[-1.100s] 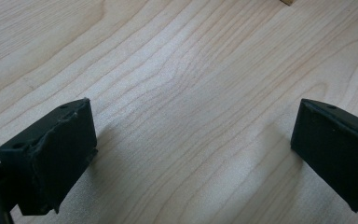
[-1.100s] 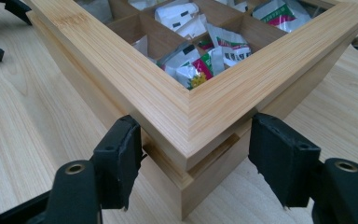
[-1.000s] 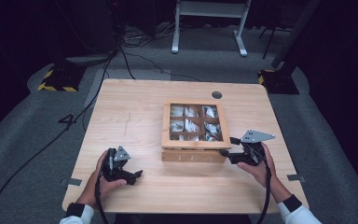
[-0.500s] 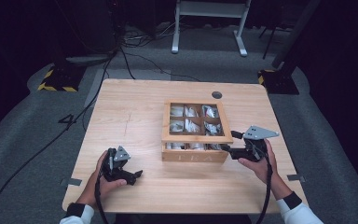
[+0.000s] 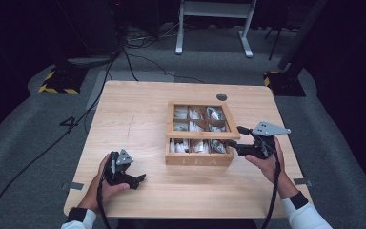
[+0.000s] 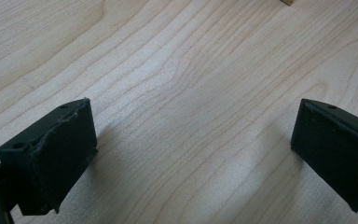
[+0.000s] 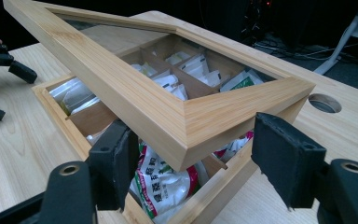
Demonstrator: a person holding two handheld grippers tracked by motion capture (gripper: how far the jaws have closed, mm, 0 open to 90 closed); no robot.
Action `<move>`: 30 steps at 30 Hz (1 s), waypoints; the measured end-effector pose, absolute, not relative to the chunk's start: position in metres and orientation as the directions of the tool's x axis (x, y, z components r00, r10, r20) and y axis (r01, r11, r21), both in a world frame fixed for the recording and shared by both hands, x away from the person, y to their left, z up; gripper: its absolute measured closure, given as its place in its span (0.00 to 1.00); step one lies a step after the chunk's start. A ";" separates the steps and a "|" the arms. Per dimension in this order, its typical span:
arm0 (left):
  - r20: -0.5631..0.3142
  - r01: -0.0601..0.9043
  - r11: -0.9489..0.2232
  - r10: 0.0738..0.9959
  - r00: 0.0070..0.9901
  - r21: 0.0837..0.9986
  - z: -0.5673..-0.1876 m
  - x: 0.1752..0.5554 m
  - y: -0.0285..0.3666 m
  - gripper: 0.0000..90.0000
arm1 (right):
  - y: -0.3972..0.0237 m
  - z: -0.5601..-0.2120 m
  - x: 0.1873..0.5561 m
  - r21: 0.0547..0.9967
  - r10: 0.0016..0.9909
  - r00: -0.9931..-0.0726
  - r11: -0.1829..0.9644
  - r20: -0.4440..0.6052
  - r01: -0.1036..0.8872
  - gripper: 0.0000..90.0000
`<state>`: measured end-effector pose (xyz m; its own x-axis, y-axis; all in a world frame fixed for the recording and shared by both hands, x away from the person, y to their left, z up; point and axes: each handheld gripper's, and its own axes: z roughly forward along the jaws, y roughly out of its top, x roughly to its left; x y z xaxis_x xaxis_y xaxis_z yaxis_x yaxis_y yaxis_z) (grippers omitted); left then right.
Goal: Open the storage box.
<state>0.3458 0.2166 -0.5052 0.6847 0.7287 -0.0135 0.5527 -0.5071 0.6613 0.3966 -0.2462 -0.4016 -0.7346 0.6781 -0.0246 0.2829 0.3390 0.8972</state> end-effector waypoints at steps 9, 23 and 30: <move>-0.019 0.558 -0.503 0.731 0.682 0.660 -0.505 0.347 0.215 0.00 | -0.246 -0.396 0.401 0.907 0.684 -0.729 0.317 -0.016 0.277 0.36; 0.067 0.439 -0.507 0.707 0.704 0.741 -0.455 0.362 0.186 0.18 | -0.245 -0.389 0.404 0.912 0.688 -0.726 0.303 -0.010 0.275 0.36; 0.113 0.353 -0.503 0.683 0.722 0.789 -0.421 0.375 0.165 0.21 | -0.245 -0.386 0.406 0.917 0.689 -0.725 0.292 -0.004 0.273 0.36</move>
<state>0.3747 0.1654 -0.4210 0.7218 0.6829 0.1129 0.3529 -0.5034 0.7887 0.4064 -0.2453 -0.3860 -0.7247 0.6890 -0.0040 0.2729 0.2923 0.9166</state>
